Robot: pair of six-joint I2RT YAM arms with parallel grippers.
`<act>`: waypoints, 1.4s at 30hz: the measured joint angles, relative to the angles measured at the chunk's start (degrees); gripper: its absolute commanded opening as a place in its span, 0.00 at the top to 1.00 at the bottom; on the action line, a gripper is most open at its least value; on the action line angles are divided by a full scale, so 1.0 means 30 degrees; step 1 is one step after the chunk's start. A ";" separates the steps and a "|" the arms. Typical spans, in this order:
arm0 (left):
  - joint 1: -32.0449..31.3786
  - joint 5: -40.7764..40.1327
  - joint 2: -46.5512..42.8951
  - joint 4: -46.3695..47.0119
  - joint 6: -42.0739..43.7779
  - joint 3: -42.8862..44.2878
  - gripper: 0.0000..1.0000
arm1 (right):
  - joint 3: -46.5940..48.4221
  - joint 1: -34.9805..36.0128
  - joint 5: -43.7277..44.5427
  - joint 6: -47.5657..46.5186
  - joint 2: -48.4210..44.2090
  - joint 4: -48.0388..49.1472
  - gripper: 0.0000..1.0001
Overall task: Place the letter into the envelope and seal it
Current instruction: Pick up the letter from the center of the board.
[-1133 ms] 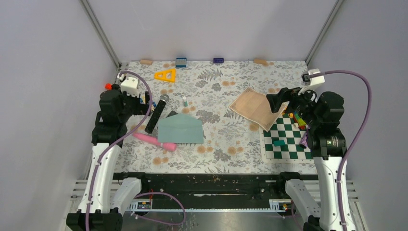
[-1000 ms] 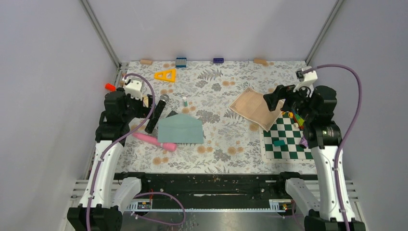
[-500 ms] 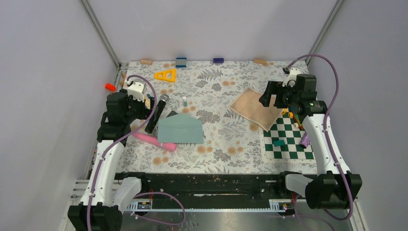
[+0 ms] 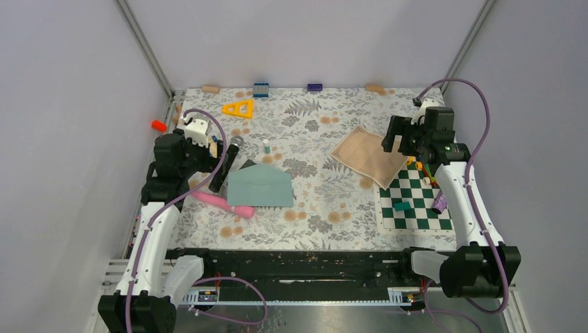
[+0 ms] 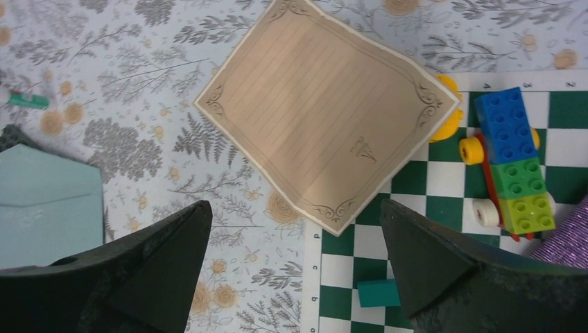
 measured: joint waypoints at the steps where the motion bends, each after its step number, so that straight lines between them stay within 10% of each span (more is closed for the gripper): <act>1: 0.0000 -0.0022 0.0000 -0.0007 0.0000 -0.0007 0.01 | 0.0000 0.0000 0.0423 0.0029 0.0029 0.0000 0.01; 42: 0.0000 -0.0415 0.0036 0.0036 0.0022 -0.0022 0.01 | 0.4058 -0.1246 0.4007 0.0138 0.6761 -0.2193 0.01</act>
